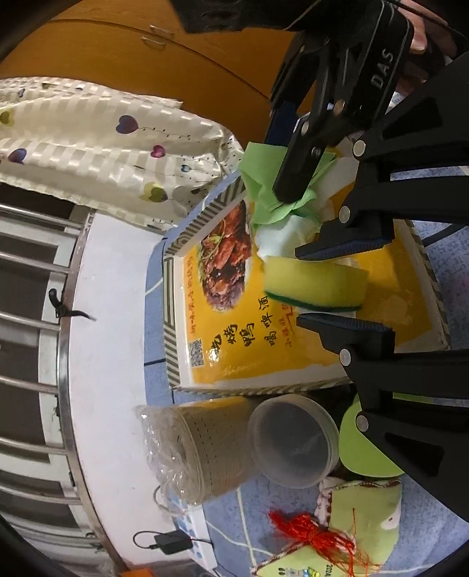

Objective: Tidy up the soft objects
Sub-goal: 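Open both tools to drop the sponge and green cloth into the box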

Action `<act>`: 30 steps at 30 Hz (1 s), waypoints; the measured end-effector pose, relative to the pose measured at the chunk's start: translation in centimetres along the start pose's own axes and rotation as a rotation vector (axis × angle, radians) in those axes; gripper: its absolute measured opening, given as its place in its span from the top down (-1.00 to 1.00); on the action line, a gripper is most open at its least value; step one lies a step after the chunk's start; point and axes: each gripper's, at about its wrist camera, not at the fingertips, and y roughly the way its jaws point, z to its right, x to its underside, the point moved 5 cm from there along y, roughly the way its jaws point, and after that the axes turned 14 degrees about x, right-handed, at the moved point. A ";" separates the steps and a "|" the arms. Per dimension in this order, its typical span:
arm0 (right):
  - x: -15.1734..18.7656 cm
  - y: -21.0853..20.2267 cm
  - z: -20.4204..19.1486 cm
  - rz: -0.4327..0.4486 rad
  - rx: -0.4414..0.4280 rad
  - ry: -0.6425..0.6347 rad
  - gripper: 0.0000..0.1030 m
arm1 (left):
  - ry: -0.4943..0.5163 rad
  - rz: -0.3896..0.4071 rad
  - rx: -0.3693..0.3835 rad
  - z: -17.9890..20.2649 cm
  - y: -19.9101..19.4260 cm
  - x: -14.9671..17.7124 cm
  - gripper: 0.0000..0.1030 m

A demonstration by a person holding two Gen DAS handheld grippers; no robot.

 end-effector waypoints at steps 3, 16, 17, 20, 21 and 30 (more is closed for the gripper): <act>0.8 -0.4 -0.1 -0.016 0.028 -0.021 0.04 | 0.000 -0.006 0.005 0.2 -0.2 0.3 0.41; 4.4 1.2 -0.2 -0.175 0.073 -0.099 0.04 | -0.039 -0.132 -0.018 0.1 0.6 4.2 0.40; 4.5 1.2 -0.2 -0.189 0.071 -0.113 0.04 | -0.041 -0.145 -0.021 0.2 0.8 4.5 0.40; 4.9 0.8 -0.5 -0.225 0.053 -0.152 0.04 | -0.047 -0.147 -0.019 0.4 0.4 5.1 0.40; 5.1 0.5 -0.6 -0.235 0.045 -0.166 0.04 | -0.050 -0.150 -0.019 0.5 0.3 5.2 0.40; 7.7 -2.4 -1.4 -0.282 0.006 -0.226 0.04 | -0.045 -0.169 0.007 1.6 -2.3 8.0 0.40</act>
